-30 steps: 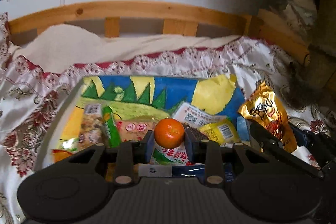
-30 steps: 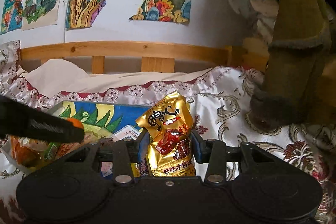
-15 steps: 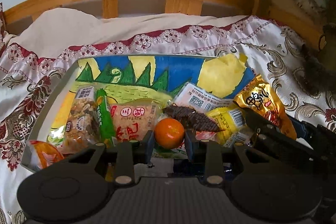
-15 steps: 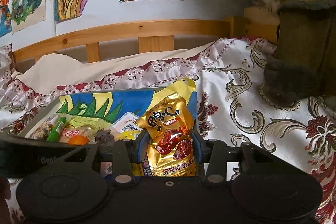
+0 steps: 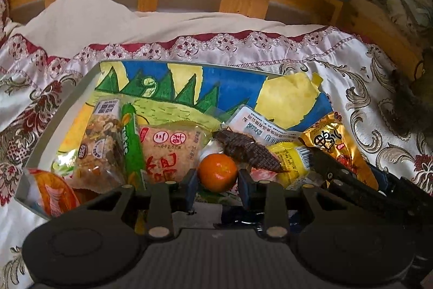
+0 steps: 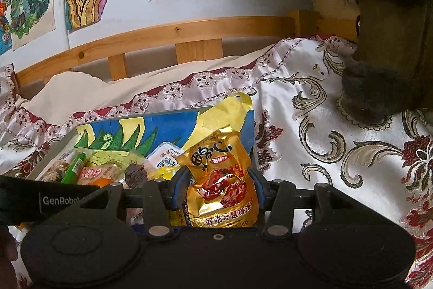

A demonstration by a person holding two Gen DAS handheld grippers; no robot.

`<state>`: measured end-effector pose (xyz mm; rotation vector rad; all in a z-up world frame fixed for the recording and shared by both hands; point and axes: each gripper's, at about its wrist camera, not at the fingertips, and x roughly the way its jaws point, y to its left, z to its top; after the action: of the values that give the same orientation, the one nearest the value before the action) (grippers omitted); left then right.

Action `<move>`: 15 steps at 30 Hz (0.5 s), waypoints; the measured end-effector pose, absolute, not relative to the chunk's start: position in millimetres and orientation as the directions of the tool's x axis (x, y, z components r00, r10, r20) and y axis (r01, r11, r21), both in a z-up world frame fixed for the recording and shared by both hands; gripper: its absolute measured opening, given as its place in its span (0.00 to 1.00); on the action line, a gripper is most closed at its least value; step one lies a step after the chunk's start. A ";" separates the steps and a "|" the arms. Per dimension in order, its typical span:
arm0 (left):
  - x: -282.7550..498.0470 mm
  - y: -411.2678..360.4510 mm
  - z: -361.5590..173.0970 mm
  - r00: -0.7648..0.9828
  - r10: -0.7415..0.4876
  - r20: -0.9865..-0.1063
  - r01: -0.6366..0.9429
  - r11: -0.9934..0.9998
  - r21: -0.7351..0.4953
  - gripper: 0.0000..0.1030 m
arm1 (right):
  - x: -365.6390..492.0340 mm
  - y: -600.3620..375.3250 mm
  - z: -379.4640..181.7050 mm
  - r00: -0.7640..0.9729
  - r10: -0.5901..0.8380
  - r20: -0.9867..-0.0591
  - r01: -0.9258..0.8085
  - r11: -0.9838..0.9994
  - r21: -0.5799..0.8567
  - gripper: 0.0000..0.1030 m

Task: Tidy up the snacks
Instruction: 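Carry mandarin over tray with left tool while right tool carries gold bag there, then open both tools to release mandarin and gold bag into tray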

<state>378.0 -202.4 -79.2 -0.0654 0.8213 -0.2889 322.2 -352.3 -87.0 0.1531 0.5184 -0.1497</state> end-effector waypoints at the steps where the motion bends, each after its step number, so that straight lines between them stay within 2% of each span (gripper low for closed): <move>1: 378.0 -202.9 -78.8 0.643 -0.277 -0.714 0.225 0.959 -0.170 0.34 | 322.0 -352.2 -86.4 0.859 -0.102 -0.502 0.180 0.978 0.108 0.51; 5: 374.0 -203.0 -75.6 0.658 -0.282 -0.698 0.229 0.958 -0.172 0.43 | 319.9 -353.2 -84.3 0.865 -0.093 -0.494 0.170 0.979 0.113 0.54; 9: 371.3 -199.5 -73.3 0.668 -0.282 -0.688 0.213 0.959 -0.187 0.47 | 318.0 -355.1 -82.3 0.872 -0.080 -0.483 0.159 0.979 0.125 0.58; 11: 370.1 -194.7 -72.1 0.676 -0.278 -0.683 0.190 0.960 -0.204 0.49 | 316.0 -356.2 -80.5 0.879 -0.088 -0.470 0.165 0.978 0.126 0.65; 15: 365.9 -182.1 -66.0 0.702 -0.274 -0.657 0.148 0.959 -0.242 0.55 | 310.7 -362.0 -75.1 0.886 -0.093 -0.454 0.177 0.973 0.145 0.68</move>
<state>365.9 -182.1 -66.0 -0.1762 0.7580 -0.2362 310.7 -362.0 -75.1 0.1855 0.4609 -0.1415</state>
